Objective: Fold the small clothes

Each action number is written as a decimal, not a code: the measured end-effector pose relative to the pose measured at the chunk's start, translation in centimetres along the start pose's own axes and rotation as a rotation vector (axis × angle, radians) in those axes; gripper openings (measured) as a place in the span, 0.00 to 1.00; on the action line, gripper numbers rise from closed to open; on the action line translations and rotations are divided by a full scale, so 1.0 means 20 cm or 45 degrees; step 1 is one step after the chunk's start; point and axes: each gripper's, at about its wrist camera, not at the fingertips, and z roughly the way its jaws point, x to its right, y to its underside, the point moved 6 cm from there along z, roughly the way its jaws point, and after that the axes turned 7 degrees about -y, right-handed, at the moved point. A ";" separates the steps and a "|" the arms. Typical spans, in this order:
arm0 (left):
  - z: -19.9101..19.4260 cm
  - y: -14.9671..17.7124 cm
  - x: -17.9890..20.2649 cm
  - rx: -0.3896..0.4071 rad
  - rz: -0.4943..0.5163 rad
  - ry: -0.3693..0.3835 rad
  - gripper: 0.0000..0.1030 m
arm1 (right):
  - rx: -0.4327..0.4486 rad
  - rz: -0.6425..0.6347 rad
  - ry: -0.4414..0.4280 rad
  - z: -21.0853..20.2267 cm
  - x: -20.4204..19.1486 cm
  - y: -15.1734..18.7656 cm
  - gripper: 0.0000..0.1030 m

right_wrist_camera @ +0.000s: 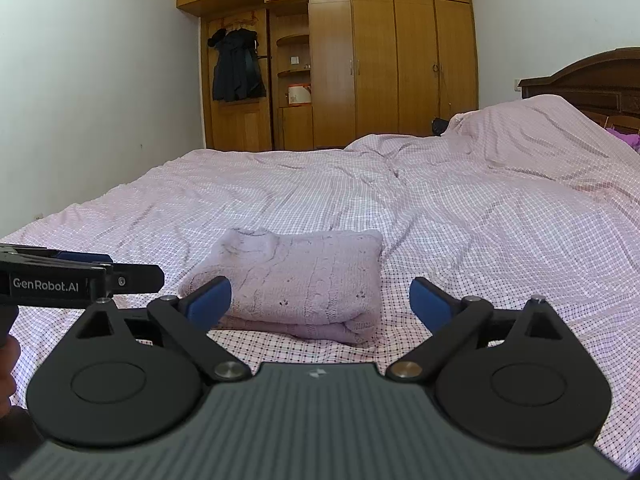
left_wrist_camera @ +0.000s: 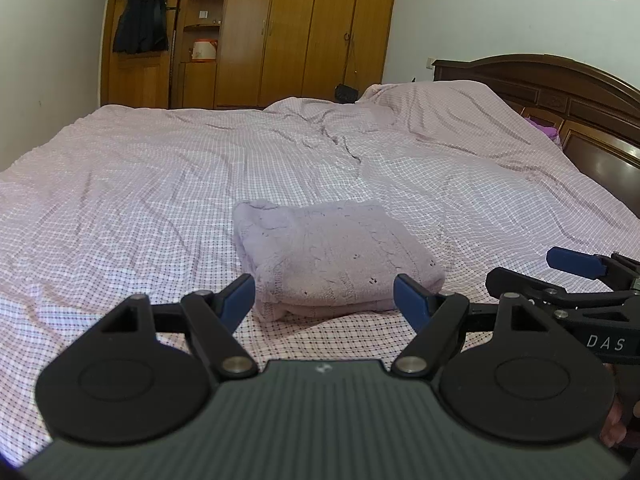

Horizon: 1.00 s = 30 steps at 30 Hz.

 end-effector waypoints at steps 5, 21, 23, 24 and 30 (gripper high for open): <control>0.00 0.00 0.00 -0.002 -0.003 0.001 0.75 | -0.005 -0.002 -0.002 0.01 0.00 0.00 0.99; 0.01 0.00 -0.01 -0.011 -0.010 0.009 0.75 | -0.022 0.004 -0.025 0.04 0.01 0.01 1.00; 0.00 0.00 -0.01 -0.009 -0.008 0.007 0.75 | -0.022 0.006 -0.026 0.04 0.01 0.01 1.00; 0.00 0.00 -0.01 -0.008 -0.009 0.008 0.75 | -0.022 0.006 -0.025 0.04 0.01 0.01 1.00; 0.01 0.01 -0.02 -0.008 -0.012 0.012 0.75 | -0.024 0.007 -0.025 0.04 0.01 0.01 1.00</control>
